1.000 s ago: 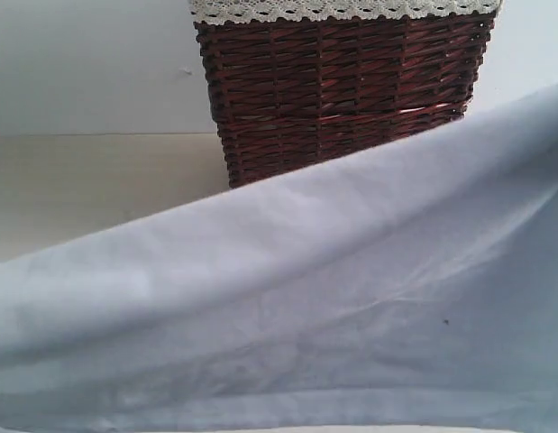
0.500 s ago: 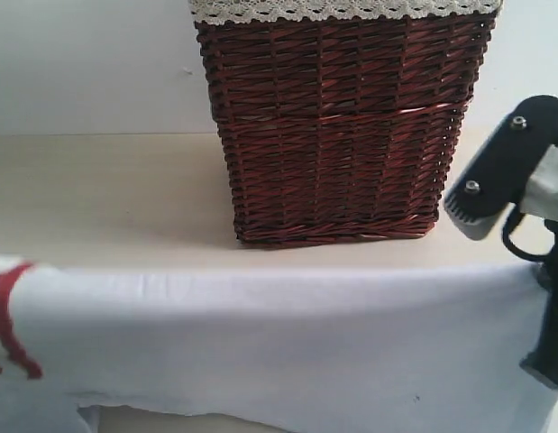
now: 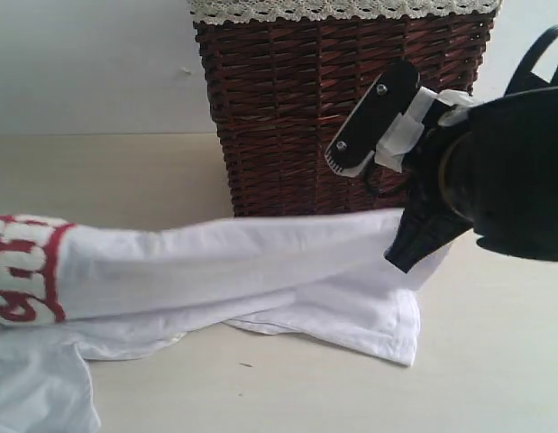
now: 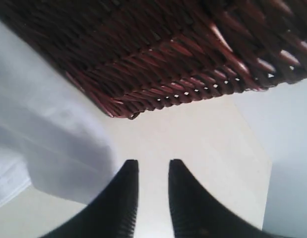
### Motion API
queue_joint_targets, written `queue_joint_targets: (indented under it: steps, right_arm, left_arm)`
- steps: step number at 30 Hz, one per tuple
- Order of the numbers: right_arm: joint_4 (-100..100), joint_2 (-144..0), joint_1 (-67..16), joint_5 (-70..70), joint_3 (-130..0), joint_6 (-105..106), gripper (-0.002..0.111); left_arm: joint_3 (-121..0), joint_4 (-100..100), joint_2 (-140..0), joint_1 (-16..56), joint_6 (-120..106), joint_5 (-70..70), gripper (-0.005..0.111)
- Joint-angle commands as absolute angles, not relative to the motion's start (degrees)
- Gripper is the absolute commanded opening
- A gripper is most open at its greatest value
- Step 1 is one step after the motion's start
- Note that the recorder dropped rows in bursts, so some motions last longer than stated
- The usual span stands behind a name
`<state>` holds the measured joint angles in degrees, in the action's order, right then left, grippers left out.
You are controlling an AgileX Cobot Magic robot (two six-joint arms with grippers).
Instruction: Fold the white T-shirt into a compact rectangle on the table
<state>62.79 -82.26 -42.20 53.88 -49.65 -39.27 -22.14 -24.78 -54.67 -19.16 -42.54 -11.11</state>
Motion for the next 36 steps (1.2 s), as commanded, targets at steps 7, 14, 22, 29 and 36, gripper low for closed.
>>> queue_joint_targets:
  steps: [7, 14, 22, 29, 36]
  right_arm:
    - [59.52, -82.49, -41.80, 60.01, -58.84, -38.19, 0.031]
    - [42.10, -73.47, -41.80, 59.59, -58.84, -26.05, 0.000]
    - [34.33, -62.59, -41.92, 57.18, -58.84, -22.43, 0.000]
    - [31.86, -60.15, -41.92, 56.88, -58.84, -21.17, 0.000]
    - [26.97, -60.15, -41.92, 55.14, -58.84, -16.18, 0.000]
  left_arm:
    - [-27.82, -19.04, -54.92, -11.82, -27.14, 6.01, 0.006]
    - [-31.56, -23.63, -59.53, 2.03, -41.44, 40.43, 0.000]
    - [-29.22, -21.29, -70.92, 8.29, -35.91, 43.76, 0.000]
    - [-29.29, -20.76, -84.19, 10.09, -33.65, 35.65, 0.000]
    - [-29.29, -12.60, -93.04, 12.73, -31.35, 46.85, 0.000]
